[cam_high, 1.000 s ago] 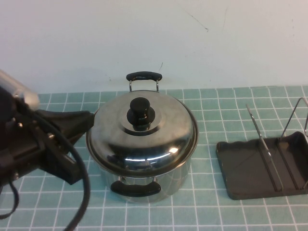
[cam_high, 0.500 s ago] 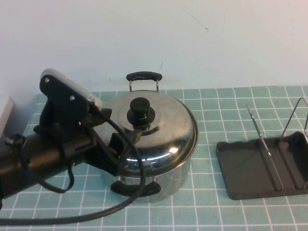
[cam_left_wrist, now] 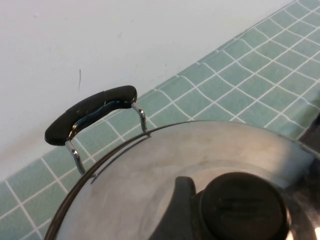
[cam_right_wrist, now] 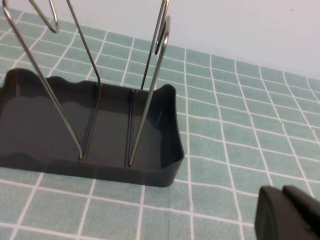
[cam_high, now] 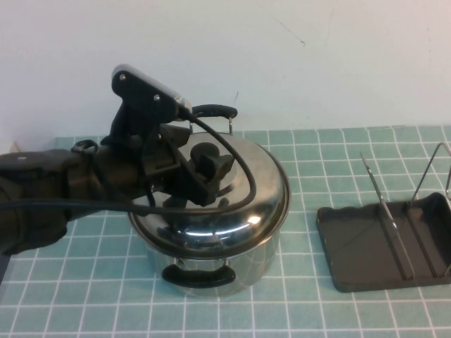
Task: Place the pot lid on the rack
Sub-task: Open the pot, then hand over the pot lid
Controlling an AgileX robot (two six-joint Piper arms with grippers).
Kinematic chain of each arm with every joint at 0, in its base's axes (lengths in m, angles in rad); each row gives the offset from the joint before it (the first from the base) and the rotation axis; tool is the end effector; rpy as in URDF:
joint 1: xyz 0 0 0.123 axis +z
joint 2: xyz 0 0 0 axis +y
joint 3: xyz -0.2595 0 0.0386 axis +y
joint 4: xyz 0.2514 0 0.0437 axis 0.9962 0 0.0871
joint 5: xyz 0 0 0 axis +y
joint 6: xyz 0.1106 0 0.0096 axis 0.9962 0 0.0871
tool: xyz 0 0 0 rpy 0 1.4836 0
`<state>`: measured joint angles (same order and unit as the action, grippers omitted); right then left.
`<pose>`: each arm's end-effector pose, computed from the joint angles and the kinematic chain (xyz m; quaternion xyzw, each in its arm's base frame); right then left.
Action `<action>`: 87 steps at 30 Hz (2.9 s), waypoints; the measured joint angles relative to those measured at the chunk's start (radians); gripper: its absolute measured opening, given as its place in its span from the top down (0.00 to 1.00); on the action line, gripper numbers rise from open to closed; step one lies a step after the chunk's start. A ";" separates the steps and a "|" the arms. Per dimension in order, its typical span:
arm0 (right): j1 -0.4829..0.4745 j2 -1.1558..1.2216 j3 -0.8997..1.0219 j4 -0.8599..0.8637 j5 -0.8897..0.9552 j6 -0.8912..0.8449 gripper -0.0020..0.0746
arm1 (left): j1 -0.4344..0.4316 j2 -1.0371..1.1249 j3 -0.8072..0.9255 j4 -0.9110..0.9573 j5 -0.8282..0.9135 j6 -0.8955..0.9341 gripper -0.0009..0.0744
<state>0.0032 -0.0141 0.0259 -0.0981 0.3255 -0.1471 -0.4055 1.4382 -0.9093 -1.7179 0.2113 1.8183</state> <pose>0.0994 -0.0032 0.1713 -0.0862 0.7846 -0.0848 0.6081 0.3057 -0.1564 0.2529 0.2622 0.7914 -0.1699 0.5254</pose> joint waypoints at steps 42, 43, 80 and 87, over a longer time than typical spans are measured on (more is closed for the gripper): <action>0.000 0.000 0.002 0.502 -0.125 0.281 0.98 | -0.001 -0.175 -0.097 0.018 0.264 -0.160 0.55; 0.000 0.000 0.002 0.502 -0.113 0.281 0.98 | -0.001 -0.175 -0.097 0.020 0.273 -0.181 0.55; 0.000 0.634 -0.466 1.800 0.329 -0.748 0.56 | -0.001 -0.113 -0.089 0.034 0.289 -0.394 0.55; 0.000 0.989 -0.611 1.798 0.587 -0.796 0.56 | -0.001 -0.086 -0.089 0.034 0.311 -0.445 0.55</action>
<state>0.0032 0.9750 -0.5856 1.6996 0.9120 -0.9433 -0.4064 1.3520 -0.9981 -1.6844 0.5226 1.3733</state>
